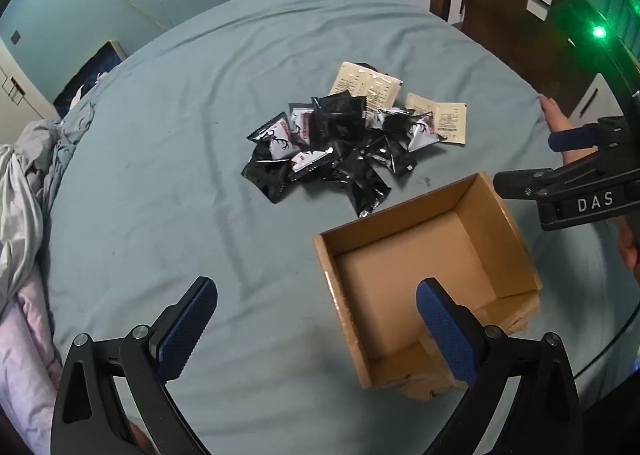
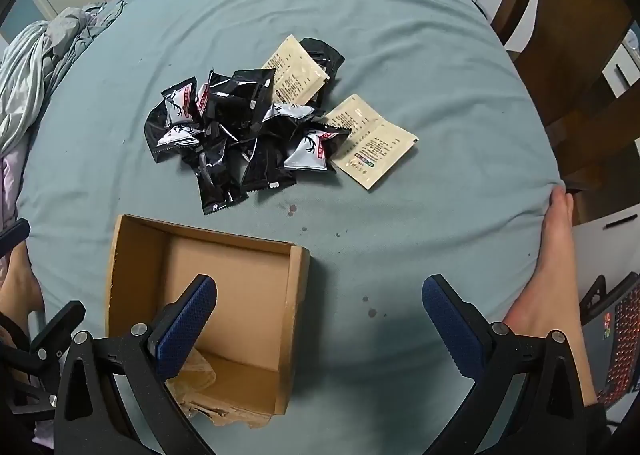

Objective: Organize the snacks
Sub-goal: 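Move the right tool toward the pile of black snack packets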

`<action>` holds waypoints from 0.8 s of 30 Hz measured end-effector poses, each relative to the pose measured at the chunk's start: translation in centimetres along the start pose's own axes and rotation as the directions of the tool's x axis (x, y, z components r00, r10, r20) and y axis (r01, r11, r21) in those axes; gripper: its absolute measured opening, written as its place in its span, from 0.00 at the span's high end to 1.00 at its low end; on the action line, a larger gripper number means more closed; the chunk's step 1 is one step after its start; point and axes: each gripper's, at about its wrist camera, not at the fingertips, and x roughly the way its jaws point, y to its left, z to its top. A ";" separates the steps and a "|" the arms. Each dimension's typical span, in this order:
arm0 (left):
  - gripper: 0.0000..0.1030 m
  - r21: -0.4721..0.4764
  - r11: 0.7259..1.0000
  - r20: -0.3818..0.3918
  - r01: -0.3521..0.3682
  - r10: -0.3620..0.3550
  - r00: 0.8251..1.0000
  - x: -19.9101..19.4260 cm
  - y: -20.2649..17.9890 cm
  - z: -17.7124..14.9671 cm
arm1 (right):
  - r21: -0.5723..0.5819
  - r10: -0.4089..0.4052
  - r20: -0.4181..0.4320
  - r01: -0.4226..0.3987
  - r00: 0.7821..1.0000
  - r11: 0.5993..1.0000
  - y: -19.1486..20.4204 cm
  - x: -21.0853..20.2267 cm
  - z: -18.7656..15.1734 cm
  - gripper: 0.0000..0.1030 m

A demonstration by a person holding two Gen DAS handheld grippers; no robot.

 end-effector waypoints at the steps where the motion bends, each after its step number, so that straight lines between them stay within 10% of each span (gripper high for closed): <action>1: 0.01 -0.003 1.000 -0.001 0.000 0.000 1.000 0.0 0.1 0.0 | -0.004 0.001 0.000 -0.001 1.000 1.000 0.1 0.0 0.0 0.00; 24: 0.01 0.037 0.990 -0.043 -0.137 0.138 0.989 0.4 1.0 0.2 | -0.214 0.004 0.076 0.013 0.997 0.977 2.4 -1.5 -0.6 0.00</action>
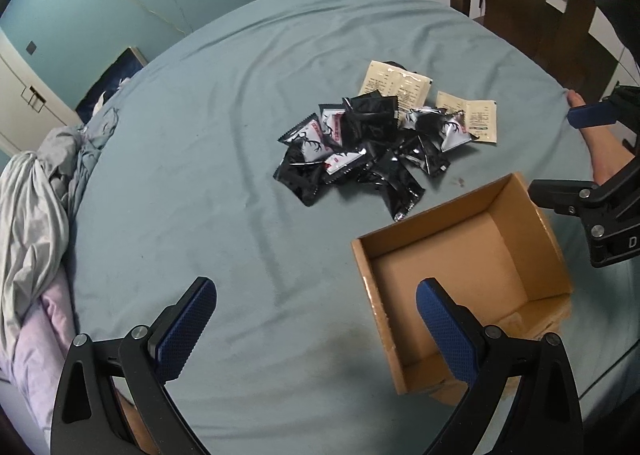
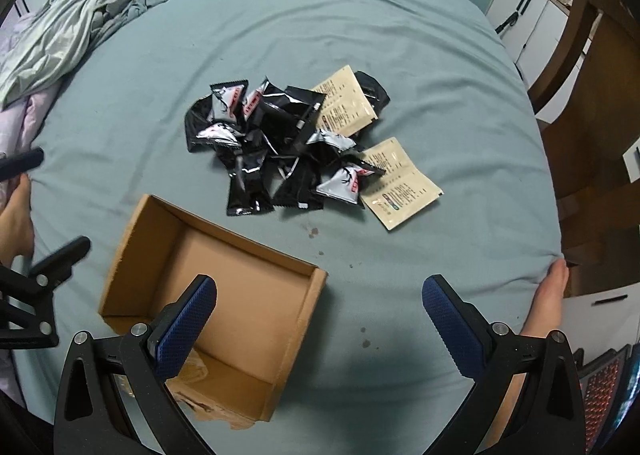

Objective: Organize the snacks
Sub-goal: 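Move the right tool toward the pile of black snack packets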

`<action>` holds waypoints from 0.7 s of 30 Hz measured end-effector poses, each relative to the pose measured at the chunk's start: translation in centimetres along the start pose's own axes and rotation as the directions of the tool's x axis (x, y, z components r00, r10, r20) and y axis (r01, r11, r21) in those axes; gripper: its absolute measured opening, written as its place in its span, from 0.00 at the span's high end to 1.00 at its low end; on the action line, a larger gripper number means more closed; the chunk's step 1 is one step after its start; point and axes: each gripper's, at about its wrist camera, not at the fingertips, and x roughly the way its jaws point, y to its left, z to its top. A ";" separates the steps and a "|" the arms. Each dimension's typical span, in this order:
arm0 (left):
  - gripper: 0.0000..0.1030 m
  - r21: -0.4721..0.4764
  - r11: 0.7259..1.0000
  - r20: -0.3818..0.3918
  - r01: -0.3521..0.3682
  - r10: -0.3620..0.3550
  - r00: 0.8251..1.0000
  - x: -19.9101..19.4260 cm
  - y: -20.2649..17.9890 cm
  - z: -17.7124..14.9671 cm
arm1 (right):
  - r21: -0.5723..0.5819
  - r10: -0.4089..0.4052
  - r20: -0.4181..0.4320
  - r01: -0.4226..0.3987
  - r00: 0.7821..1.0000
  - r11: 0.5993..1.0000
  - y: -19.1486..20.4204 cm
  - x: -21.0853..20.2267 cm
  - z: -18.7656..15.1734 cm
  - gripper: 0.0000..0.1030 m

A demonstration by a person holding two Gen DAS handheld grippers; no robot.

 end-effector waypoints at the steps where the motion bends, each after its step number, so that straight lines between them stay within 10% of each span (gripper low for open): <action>1: 0.01 0.008 1.000 -0.014 -0.004 0.005 1.000 0.0 -0.1 -0.1 | 0.002 -0.007 -0.028 0.007 1.000 1.000 0.0 0.2 0.1 0.00; 7: 0.01 -0.007 1.000 -0.003 0.008 -0.008 1.000 0.3 0.0 -0.3 | 0.015 0.001 -0.155 0.001 0.988 1.000 -0.8 2.5 1.1 0.01; 21: 0.01 -0.079 0.996 0.017 0.037 -0.035 0.999 0.3 1.3 -0.7 | 0.342 0.156 -0.111 -0.109 0.982 0.933 -10.2 5.9 5.1 0.01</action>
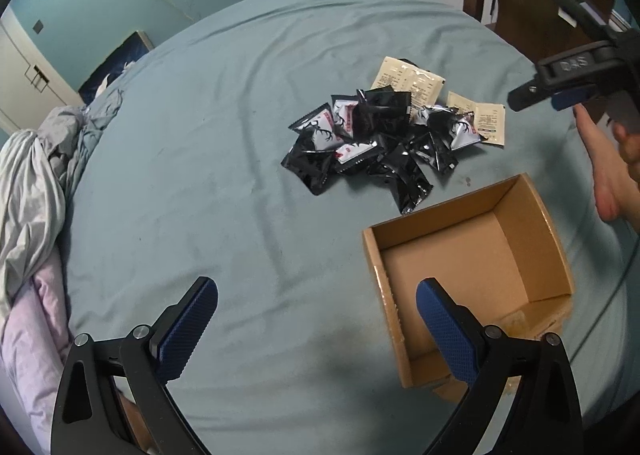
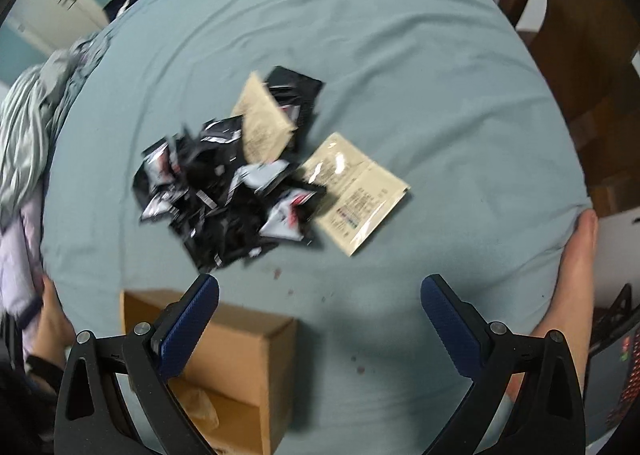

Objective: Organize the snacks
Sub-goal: 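Move the right tool toward the pile of black snack packets, then grasp a white-and-black snack packet with the right tool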

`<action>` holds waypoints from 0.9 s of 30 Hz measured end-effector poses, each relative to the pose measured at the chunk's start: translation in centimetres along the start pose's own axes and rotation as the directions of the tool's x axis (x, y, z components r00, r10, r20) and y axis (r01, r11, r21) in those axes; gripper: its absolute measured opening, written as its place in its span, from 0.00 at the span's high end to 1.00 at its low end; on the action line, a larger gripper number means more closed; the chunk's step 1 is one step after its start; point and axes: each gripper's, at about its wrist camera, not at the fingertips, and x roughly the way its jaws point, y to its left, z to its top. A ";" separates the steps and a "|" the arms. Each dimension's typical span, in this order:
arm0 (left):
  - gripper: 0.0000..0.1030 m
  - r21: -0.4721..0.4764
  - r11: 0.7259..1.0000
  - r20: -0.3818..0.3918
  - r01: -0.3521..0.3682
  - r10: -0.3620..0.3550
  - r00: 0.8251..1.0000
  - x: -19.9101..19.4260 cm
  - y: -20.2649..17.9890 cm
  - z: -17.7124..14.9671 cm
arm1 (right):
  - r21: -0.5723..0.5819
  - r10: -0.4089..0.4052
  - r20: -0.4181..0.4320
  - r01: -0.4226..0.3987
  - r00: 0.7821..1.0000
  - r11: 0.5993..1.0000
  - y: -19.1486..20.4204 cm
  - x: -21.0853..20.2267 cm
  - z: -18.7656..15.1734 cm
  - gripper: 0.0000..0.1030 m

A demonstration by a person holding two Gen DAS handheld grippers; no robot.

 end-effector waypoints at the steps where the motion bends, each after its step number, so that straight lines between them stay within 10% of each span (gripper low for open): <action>1: 0.01 -0.002 1.000 -0.002 0.003 -0.003 1.000 0.0 0.1 0.0 | 0.005 0.005 -0.013 -0.005 1.000 1.000 -0.2 0.6 0.4 0.01; 12: 0.01 -0.037 0.999 -0.019 0.039 -0.040 0.999 0.7 0.8 -0.2 | -0.003 -0.059 -0.046 0.059 0.997 0.998 -0.6 7.4 6.3 0.01; 17: 0.01 -0.036 0.999 -0.036 0.041 -0.042 0.998 1.6 1.1 -0.6 | -0.031 0.042 -0.051 -0.043 0.998 0.999 1.5 7.6 6.2 0.05; 27: 0.01 -0.017 0.999 -0.010 0.033 -0.033 0.999 1.5 0.9 -0.2 | -0.171 -0.046 -0.208 0.010 0.977 0.985 6.5 13.3 4.3 0.57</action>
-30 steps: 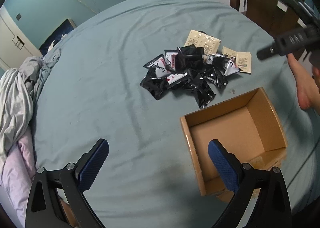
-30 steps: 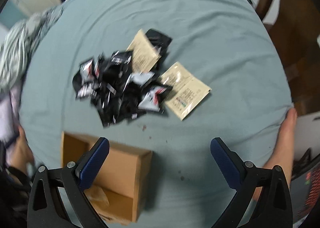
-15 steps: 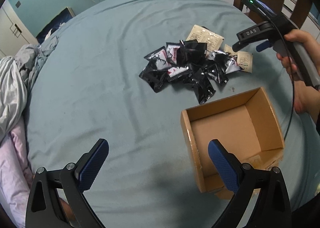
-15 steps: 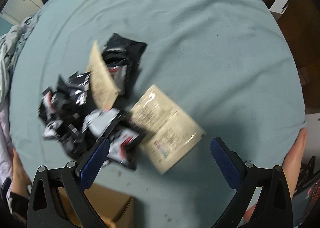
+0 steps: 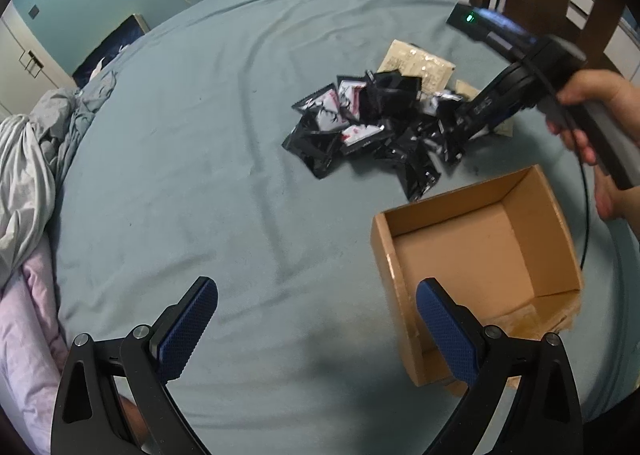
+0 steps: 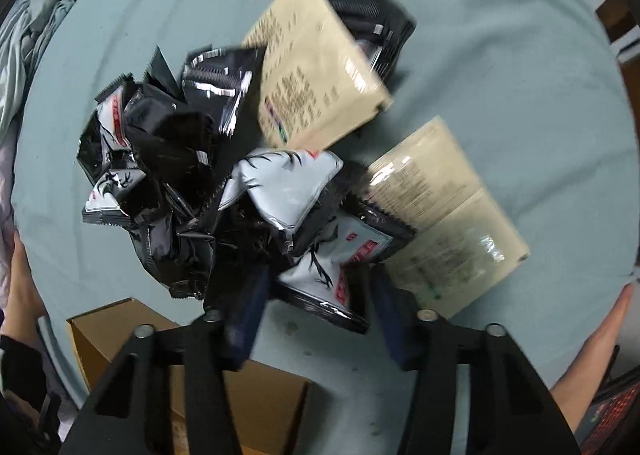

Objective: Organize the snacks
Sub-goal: 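Grasp a white-and-black snack packet with the right tool, then grasp a black packet with the left tool while the right tool carries its packet to the box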

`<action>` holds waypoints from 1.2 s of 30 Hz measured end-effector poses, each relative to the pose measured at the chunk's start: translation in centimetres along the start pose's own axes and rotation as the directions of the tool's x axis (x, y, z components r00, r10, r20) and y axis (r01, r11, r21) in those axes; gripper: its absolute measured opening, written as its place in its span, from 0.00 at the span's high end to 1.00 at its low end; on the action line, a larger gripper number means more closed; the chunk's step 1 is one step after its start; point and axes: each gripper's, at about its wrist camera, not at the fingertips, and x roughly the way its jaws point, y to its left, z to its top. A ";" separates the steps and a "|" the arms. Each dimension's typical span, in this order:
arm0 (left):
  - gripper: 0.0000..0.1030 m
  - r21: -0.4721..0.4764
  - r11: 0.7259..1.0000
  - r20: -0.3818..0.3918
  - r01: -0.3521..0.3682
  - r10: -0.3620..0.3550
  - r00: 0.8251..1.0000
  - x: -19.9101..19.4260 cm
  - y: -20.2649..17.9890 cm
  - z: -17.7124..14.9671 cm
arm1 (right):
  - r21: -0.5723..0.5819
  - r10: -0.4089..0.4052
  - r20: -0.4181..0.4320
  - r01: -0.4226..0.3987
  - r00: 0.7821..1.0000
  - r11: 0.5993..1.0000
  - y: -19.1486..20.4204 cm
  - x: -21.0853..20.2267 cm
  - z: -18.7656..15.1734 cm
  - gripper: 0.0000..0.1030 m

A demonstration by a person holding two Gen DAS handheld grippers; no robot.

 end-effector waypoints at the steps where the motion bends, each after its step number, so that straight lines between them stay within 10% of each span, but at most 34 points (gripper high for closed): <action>1: 0.01 0.002 1.000 0.004 0.008 -0.008 1.000 -0.1 0.0 0.1 | -0.008 -0.002 0.005 0.002 1.000 1.000 0.0 0.1 0.1 0.59; 12: 0.01 0.004 0.999 -0.005 0.051 -0.050 0.999 0.4 0.9 2.4 | 0.016 0.122 0.156 -0.126 0.980 0.992 -1.3 -5.4 -3.2 0.67; 21: 0.01 -0.181 0.983 -0.089 -0.019 0.003 0.996 6.9 4.6 8.8 | -0.089 0.187 0.194 -0.172 0.963 0.981 -2.4 -10.4 -7.3 0.67; 29: 0.02 -0.406 0.913 -0.153 0.045 -0.117 0.981 13.3 7.0 12.8 | -0.091 0.323 0.134 -0.313 0.937 0.945 -2.4 -10.3 -8.3 0.67; 36: 0.41 -0.389 0.918 -0.244 0.075 -0.182 0.953 17.3 7.3 12.3 | -0.112 0.331 0.150 -0.317 0.932 0.942 -2.7 -10.7 -8.2 0.67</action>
